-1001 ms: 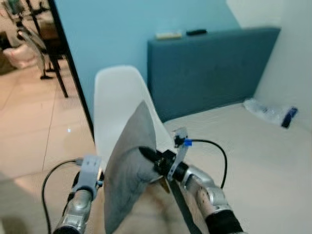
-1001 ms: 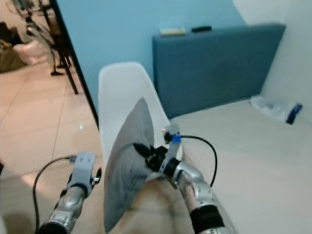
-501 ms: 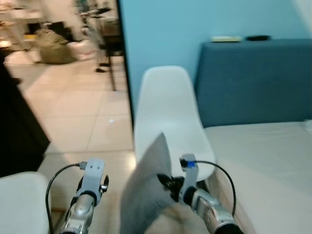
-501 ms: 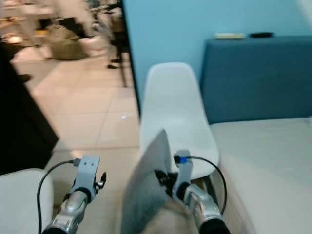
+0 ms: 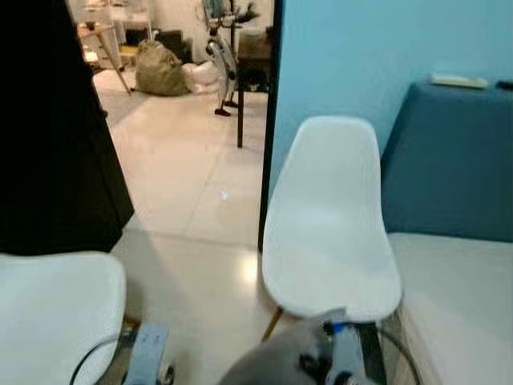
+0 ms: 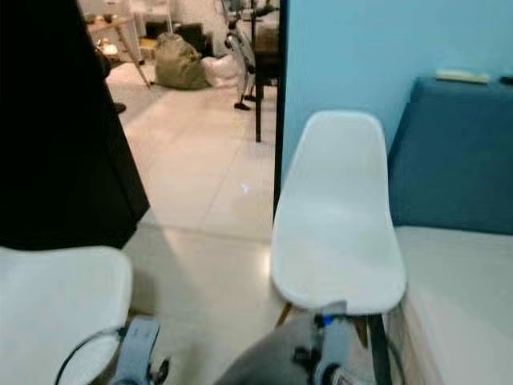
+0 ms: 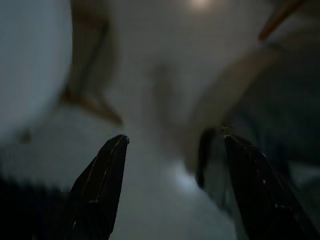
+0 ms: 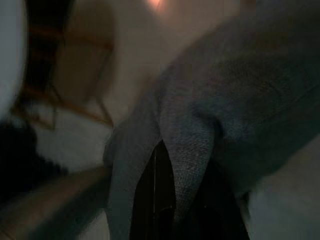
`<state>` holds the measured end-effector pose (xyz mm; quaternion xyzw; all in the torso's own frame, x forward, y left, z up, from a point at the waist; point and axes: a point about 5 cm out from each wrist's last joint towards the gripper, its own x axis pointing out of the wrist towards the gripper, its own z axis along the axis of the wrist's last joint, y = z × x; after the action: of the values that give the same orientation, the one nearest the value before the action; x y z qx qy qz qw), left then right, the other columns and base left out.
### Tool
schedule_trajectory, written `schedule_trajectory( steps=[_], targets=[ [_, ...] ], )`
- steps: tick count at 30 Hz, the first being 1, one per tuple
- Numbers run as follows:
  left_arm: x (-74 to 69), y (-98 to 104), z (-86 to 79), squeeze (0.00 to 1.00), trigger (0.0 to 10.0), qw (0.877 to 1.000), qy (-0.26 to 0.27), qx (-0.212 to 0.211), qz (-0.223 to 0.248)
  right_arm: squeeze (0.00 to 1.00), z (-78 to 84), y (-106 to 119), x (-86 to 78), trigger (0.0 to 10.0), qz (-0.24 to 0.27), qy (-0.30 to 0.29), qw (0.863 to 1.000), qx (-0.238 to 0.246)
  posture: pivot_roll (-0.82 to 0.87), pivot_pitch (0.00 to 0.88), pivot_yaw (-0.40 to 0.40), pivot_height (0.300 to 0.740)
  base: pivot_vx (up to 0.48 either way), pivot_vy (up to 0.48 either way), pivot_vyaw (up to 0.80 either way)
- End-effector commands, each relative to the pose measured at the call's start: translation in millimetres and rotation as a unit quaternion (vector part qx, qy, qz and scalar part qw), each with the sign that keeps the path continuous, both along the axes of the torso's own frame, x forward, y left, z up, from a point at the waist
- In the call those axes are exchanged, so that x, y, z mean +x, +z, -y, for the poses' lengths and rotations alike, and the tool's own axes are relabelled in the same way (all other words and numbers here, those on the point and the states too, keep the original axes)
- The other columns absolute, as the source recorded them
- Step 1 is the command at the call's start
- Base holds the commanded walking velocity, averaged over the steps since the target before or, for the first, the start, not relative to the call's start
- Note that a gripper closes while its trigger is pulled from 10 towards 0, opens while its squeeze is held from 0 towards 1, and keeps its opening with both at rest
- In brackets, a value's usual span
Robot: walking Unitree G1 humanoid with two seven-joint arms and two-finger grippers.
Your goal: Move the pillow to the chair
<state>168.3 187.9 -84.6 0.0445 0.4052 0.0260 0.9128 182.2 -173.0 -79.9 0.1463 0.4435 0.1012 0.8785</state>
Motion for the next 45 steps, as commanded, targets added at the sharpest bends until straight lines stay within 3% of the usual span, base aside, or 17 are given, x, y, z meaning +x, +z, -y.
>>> schedule_trajectory(
  steps=[1,10,24,27,30,31,32,35,36,37,38,40,43,45],
  targets=[
    [-21.7,-10.8,-2.4,0.00,10.0,0.999,0.016,-0.008,-0.050,0.00,-0.7,-7.9,-14.0,10.0,-0.033,0.006,0.999,-0.013,0.04,0.000,-0.019,0.740,0.000,0.000,0.80],
    [-49.8,-21.4,-10.4,0.00,10.0,0.993,0.033,-0.009,-0.116,0.00,2.2,-21.5,-44.1,10.0,-0.096,0.013,0.994,-0.042,0.04,0.000,-0.010,0.740,0.000,0.000,0.80],
    [-54.1,-22.1,-19.3,0.00,10.0,0.990,0.023,0.001,-0.138,0.00,-2.7,-18.6,-34.6,10.0,-0.077,0.006,0.996,-0.040,0.05,0.000,0.003,0.740,0.000,0.000,0.80],
    [-55.3,-22.5,-19.3,0.00,10.0,0.990,0.020,0.001,-0.141,0.00,-5.4,-14.6,-24.7,10.0,-0.053,0.001,0.998,-0.033,0.05,0.000,0.004,0.740,0.000,0.000,0.80],
    [-55.6,-22.6,-19.1,0.00,10.0,0.990,0.018,0.000,-0.142,0.00,-10.7,0.8,7.3,10.0,0.012,-0.006,1.000,-0.010,0.05,0.000,0.007,0.740,0.000,0.000,0.80],
    [-55.6,-22.6,-19.1,0.00,10.0,0.990,0.018,0.000,-0.142,0.00,-10.7,0.8,7.3,10.0,0.012,-0.006,1.000,-0.010,0.05,0.000,0.007,0.740,0.000,0.000,0.80],
    [-55.5,-22.5,-19.1,0.00,10.0,0.990,0.017,-0.001,-0.142,0.00,-12.9,6.4,17.4,10.0,0.031,-0.006,0.999,-0.001,0.05,0.000,0.008,0.740,0.000,0.000,0.80],
    [-51.1,-21.5,-17.4,0.00,10.0,0.991,0.017,-0.004,-0.136,0.00,-24.1,39.6,65.3,10.0,0.132,0.015,0.990,0.037,0.05,0.000,0.007,0.740,0.000,0.000,0.80],
    [-51.1,-21.5,-17.4,0.00,10.0,0.991,0.017,-0.004,-0.136,0.00,-24.1,39.6,65.3,10.0,0.132,0.015,0.990,0.037,0.05,0.000,0.007,0.740,0.000,0.000,0.80],
    [-49.6,-21.1,-17.0,0.00,10.0,0.991,0.018,-0.005,-0.134,0.00,-27.0,48.3,75.5,10.0,0.156,0.023,0.987,0.045,0.05,0.000,0.008,0.740,0.000,0.000,0.80],
    [-43.3,-19.4,-15.4,0.00,10.0,0.992,0.020,-0.008,-0.124,0.00,-35.5,70.5,98.8,10.0,0.212,0.043,0.975,0.058,0.05,0.000,0.005,0.740,0.000,0.000,0.79],
    [-40.4,-18.6,-14.6,0.00,10.0,0.993,0.020,-0.009,-0.119,0.00,-38.8,78.9,106.7,10.0,0.231,0.048,0.970,0.062,0.05,0.000,0.005,0.740,0.000,0.000,0.79],
    [-20.5,-12.2,-8.5,0.00,10.0,0.996,0.014,-0.016,-0.086,0.00,-57.3,119.6,137.9,10.0,0.320,0.073,0.941,0.087,0.05,0.000,0.004,0.740,0.000,0.000,0.80],
    [-15.4,-10.4,-6.9,0.00,10.0,0.997,0.012,-0.017,-0.077,0.00,-61.9,128.9,143.5,10.0,0.339,0.078,0.933,0.096,0.05,0.000,0.002,0.740,0.000,0.000,0.79]
  ],
)
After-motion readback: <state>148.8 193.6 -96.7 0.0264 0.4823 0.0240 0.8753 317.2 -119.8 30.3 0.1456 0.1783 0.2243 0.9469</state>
